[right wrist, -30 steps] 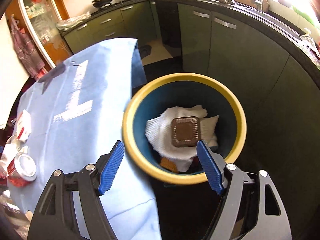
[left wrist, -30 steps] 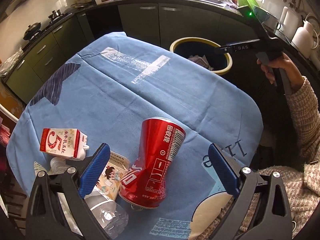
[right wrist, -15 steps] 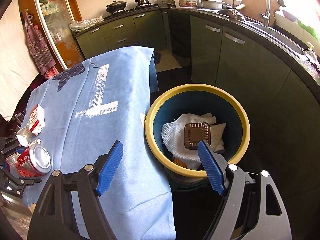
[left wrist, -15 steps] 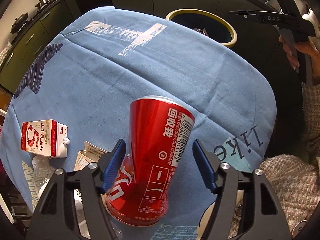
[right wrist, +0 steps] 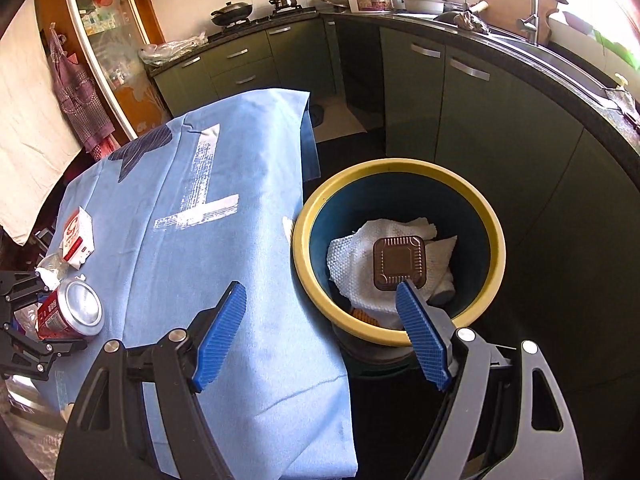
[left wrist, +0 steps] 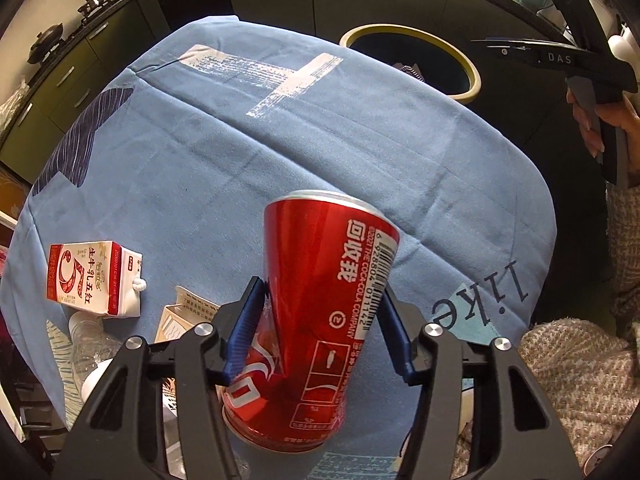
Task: Collect trash
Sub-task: 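Grasp the red cola can with the left gripper, then carry the cola can over the yellow bin and open the left gripper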
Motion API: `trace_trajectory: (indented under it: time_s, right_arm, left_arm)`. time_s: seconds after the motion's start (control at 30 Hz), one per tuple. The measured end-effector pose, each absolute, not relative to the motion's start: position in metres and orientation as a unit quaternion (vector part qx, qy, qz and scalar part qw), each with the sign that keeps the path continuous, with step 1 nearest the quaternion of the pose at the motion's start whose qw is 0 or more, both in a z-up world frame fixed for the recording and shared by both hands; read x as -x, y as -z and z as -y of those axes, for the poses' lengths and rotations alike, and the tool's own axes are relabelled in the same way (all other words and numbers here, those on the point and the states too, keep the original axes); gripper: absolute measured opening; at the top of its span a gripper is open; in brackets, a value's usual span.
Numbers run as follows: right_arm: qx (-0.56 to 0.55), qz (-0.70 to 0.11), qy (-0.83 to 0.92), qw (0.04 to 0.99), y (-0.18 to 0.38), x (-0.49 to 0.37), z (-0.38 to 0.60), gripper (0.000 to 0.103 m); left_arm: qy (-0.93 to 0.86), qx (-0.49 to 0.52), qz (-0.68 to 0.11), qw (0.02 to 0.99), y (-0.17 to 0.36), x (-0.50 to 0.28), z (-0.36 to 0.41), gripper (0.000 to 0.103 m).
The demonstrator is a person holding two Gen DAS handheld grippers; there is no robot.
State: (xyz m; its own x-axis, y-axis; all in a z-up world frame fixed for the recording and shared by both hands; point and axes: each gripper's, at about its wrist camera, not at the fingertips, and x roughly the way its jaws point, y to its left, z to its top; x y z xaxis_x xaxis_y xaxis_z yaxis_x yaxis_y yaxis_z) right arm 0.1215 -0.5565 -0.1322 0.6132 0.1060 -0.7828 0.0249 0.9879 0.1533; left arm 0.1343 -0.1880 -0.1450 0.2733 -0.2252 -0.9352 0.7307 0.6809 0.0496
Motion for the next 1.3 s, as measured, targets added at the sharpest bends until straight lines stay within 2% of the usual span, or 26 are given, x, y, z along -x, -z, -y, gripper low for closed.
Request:
trace_trajectory:
  time_s: [1.03,1.3]
  right_arm:
    - [-0.085,-0.423,-0.03,0.902,0.124,-0.104,0.563,0.077]
    - [-0.092,-0.404,-0.028,0.91,0.112,-0.092,0.575,0.077]
  left_arm:
    - [0.318,-0.2,-0.458,0.805,0.08,-0.134,0.186,0.051]
    - [0.335,-0.201,-0.447,0.804,0.053,-0.142,0.21,0.051]
